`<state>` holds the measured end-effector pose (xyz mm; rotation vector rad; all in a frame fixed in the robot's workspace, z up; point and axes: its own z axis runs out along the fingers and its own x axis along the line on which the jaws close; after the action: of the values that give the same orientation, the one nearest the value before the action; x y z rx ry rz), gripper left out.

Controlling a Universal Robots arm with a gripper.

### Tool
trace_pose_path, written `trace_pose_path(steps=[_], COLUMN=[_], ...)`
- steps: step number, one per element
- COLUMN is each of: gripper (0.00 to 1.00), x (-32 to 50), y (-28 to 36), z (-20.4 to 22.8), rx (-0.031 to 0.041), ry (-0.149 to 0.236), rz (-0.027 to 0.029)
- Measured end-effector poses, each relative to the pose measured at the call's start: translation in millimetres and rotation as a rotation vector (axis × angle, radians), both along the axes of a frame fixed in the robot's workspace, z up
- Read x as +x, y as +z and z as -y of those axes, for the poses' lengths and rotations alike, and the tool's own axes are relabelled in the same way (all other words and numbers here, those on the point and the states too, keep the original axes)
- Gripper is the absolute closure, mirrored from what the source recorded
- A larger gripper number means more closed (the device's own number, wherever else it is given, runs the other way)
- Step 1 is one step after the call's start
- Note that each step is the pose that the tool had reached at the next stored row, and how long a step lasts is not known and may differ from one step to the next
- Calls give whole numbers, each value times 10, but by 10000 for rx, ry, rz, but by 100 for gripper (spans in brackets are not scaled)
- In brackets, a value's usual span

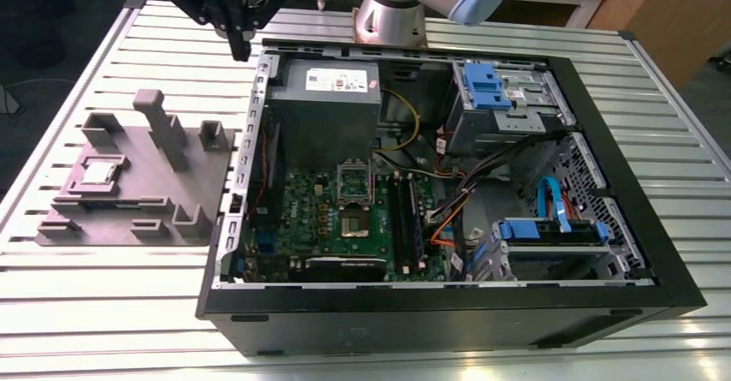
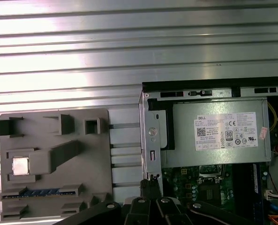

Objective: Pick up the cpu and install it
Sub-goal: 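Reach for the cpu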

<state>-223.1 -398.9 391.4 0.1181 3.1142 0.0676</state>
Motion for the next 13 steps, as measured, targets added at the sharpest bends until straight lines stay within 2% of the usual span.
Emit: trace_pose_path(steps=[1, 3, 13], gripper=[90, 90, 90], x=[-2, -126, -169], y=[0, -10, -12], z=[0, 0, 0], rx=[0, 0, 0], ry=[1, 0, 0], rz=[0, -2, -2])
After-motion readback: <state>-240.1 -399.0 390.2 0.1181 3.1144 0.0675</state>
